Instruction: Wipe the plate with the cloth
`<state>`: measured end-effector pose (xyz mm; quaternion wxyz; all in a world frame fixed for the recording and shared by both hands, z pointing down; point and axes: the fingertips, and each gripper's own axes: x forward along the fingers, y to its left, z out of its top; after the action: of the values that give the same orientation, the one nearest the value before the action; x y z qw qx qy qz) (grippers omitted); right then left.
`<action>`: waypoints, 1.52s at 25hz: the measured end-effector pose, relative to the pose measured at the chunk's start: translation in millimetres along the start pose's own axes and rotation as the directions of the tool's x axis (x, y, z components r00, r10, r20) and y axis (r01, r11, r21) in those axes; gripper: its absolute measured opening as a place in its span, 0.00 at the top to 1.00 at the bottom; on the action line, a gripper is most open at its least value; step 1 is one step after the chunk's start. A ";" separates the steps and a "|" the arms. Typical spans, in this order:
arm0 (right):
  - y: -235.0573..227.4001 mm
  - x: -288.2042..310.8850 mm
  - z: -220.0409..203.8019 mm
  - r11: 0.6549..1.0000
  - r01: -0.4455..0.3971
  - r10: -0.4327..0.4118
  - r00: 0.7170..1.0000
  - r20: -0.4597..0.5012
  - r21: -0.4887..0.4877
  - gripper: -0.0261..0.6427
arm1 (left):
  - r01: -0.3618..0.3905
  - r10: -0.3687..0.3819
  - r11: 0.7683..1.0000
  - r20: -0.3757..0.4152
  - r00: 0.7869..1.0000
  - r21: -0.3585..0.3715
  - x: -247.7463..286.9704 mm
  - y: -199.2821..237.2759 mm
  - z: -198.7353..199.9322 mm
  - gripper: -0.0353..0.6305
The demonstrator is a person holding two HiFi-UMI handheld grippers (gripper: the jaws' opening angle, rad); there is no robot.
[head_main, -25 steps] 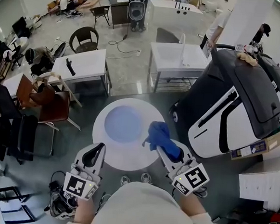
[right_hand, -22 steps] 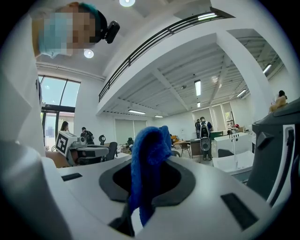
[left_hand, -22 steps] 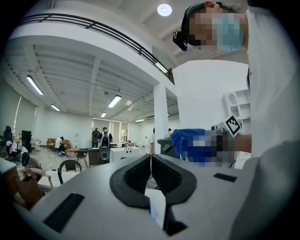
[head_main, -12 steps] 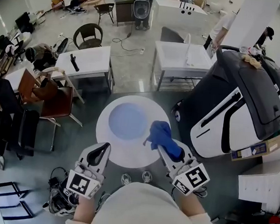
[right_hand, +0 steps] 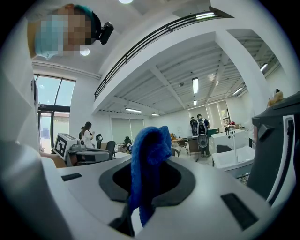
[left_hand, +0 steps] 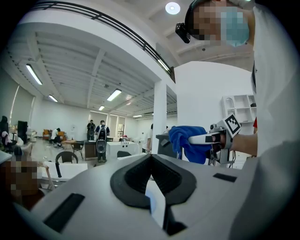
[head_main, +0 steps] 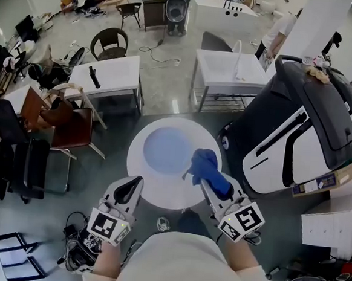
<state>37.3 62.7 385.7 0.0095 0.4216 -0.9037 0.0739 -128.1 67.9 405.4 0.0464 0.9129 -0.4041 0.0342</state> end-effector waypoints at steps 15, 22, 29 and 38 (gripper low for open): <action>-46.8 61.7 -13.4 0.992 -0.122 0.123 0.990 -0.070 0.014 0.82 | -0.068 0.063 0.996 -0.083 0.995 -0.058 58.4 35.0 -30.3 0.90; -66.4 94.9 -20.6 0.979 -0.197 0.200 0.978 -0.065 0.051 0.82 | -0.093 0.078 0.990 -0.142 0.987 -0.102 88.2 50.5 -60.3 0.90; -87.4 123.6 -44.9 0.974 -0.218 0.224 0.966 -0.129 0.058 0.82 | -0.182 0.132 0.967 -0.255 0.958 -0.181 111.2 82.8 -116.2 0.90; -114.4 151.6 -92.1 0.976 -0.208 0.216 0.952 -0.216 0.061 0.82 | -0.401 0.203 0.814 -0.441 0.874 -0.420 122.0 121.8 -219.0 0.90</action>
<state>22.8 -112.0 503.1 0.0942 0.3112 -0.9356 0.1378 -142.0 -78.6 642.0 0.3511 0.7676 -0.5249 0.1099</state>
